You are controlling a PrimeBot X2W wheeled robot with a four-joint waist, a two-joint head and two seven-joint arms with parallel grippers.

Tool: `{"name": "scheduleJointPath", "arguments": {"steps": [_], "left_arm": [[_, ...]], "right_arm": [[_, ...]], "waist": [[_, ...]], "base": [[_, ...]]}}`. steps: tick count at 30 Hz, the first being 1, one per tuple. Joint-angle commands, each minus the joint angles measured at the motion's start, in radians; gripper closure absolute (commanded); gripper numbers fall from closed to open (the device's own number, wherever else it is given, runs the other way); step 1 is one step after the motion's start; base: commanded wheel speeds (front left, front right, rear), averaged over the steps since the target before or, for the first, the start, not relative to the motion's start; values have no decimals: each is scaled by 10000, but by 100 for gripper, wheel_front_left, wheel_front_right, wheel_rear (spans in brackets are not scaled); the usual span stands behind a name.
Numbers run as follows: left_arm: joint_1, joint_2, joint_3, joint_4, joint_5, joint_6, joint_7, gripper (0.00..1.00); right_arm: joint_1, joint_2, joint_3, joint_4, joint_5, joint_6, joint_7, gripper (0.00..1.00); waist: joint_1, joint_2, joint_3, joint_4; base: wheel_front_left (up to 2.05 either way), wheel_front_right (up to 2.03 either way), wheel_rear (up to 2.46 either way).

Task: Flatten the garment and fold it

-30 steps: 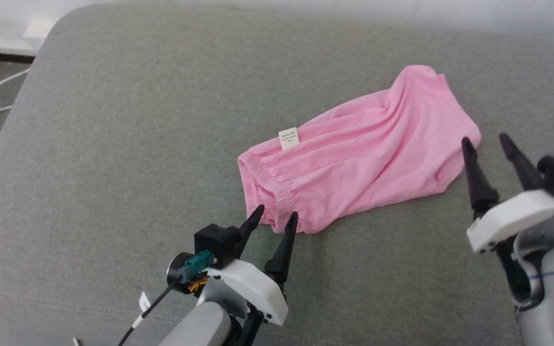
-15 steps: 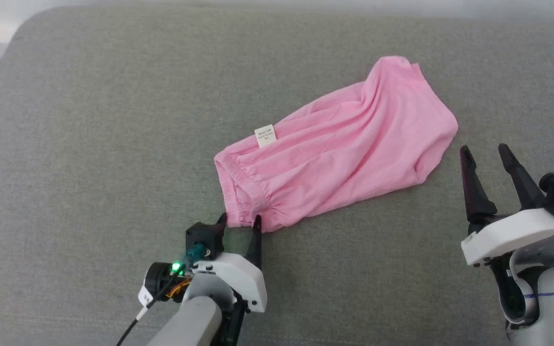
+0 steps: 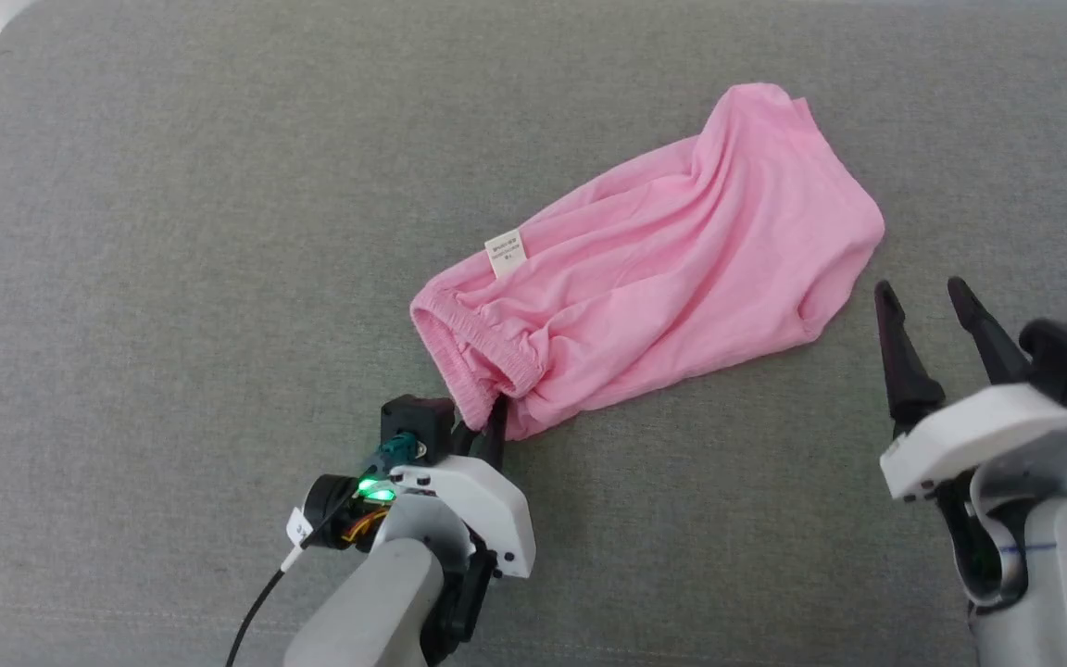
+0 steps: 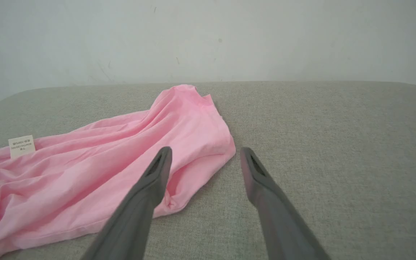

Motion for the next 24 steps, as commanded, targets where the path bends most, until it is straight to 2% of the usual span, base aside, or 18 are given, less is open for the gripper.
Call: {"name": "scheduleJointPath", "arguments": {"steps": [1, 7, 14, 20, 22, 23, 24], "left_arm": [[153, -2, -135, 213, -103, -91, 171, 100], [71, -47, -255, 15, -98, -218, 64, 100], [-164, -117, -428, -103, -28, -328, -8, 100], [-275, -101, -514, -149, 3, -396, -85, 100], [-291, -88, -516, -141, -10, -400, -93, 100], [-290, -87, -512, -144, -21, -390, -97, 100], [-290, -87, -512, -144, -21, -390, -97, 100]], "right_arm": [[-358, 3, -54, 184, -155, -9, 35, 0], [-1743, -98, -651, 1828, -588, -9, 98, 0], [-3785, -123, -1399, 4444, -1005, -9, 993, 0], [-4891, -84, -2100, 6116, -1977, -9, 2650, 0], [-5076, -61, -2154, 6423, -2353, -9, 3403, 0], [-5111, -60, -2138, 6514, -2615, -9, 3799, 3], [-5111, -60, -2138, 6514, -2615, -9, 3799, 3]], "waist": [[0, 0, -7, 55], [0, 0, 116, 338], [0, 0, 423, 705], [0, 0, 658, 867], [0, 0, 683, 884], [0, 0, 686, 886], [0, 0, 686, 886]], "base": [[0, 0, 0], [0, 0, 0], [0, 0, 0], [0, 0, 0], [0, 0, 0], [0, 0, 0], [0, 0, 0]]}}
